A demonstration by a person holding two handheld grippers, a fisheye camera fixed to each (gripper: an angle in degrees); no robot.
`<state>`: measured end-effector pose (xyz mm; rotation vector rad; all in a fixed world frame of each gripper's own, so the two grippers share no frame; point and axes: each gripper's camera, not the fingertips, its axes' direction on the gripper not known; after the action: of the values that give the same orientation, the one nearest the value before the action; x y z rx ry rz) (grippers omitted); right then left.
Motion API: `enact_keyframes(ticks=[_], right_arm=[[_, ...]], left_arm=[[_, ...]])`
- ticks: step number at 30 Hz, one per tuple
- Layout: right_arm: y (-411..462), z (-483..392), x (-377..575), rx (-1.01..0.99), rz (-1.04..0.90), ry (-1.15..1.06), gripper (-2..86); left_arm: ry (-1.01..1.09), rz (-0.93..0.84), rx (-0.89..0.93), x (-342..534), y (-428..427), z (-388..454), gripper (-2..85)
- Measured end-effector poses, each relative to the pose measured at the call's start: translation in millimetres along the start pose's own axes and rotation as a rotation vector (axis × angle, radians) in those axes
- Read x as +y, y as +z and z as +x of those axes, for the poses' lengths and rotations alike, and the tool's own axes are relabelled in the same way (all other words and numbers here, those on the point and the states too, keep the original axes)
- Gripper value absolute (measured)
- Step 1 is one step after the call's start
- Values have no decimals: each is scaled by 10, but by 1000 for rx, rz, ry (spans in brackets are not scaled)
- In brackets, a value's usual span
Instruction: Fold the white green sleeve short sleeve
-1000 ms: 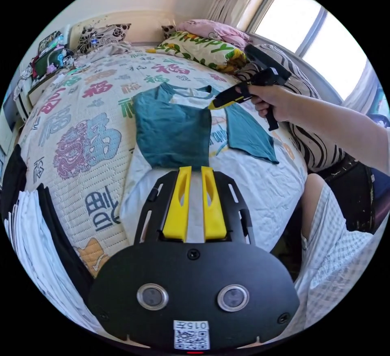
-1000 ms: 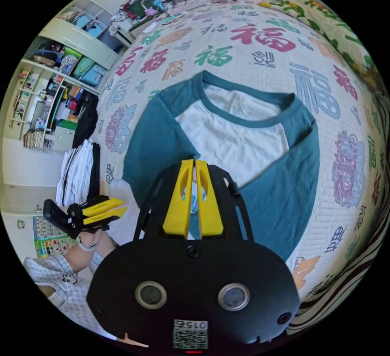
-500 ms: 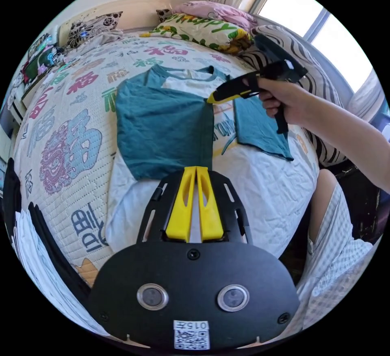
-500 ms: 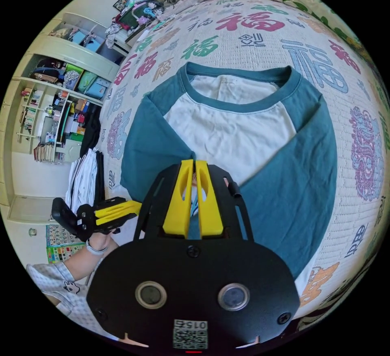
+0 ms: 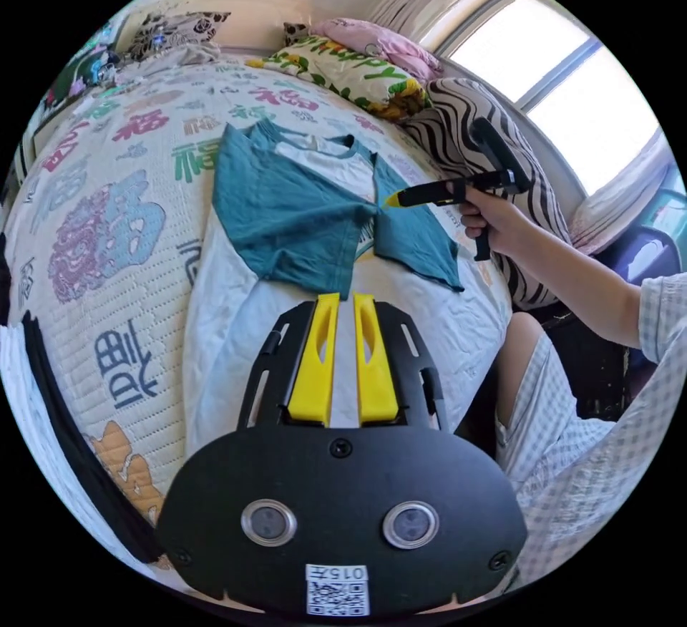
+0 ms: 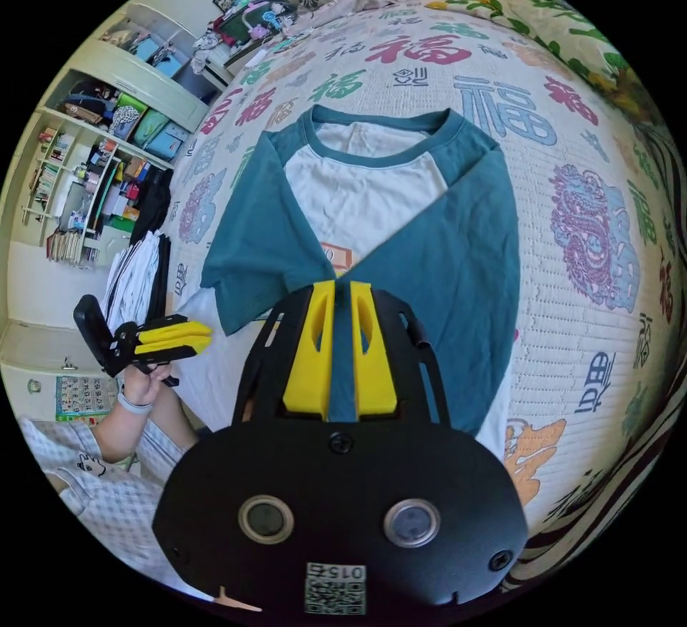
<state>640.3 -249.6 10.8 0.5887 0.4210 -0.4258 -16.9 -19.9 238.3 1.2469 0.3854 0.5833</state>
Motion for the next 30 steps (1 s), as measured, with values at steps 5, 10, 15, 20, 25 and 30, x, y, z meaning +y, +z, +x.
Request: enact_keyframes(ticks=[5,10,15,20,25,30], right_arm=[[-29,-114,14,16,-14,-91,55],[47,-79,-37,28,-28,-74,52],[33,65,-27,36,-55,-71,-3],[-70,149,64,31,-55,-80,-10],[-310,32,224,62,1,-187,-9],[-184,-49,323,110,-95,-280,-9]], left_arm=[[19,-71,-92,-286,335,90,66],[33,-75,-139,-389,510,179,16],[43,-49,-112,-397,418,287,1],[29,-151,-129,-452,652,256,16],[54,-58,-184,-600,450,299,44],[-11,-72,-291,-873,587,-72,33]])
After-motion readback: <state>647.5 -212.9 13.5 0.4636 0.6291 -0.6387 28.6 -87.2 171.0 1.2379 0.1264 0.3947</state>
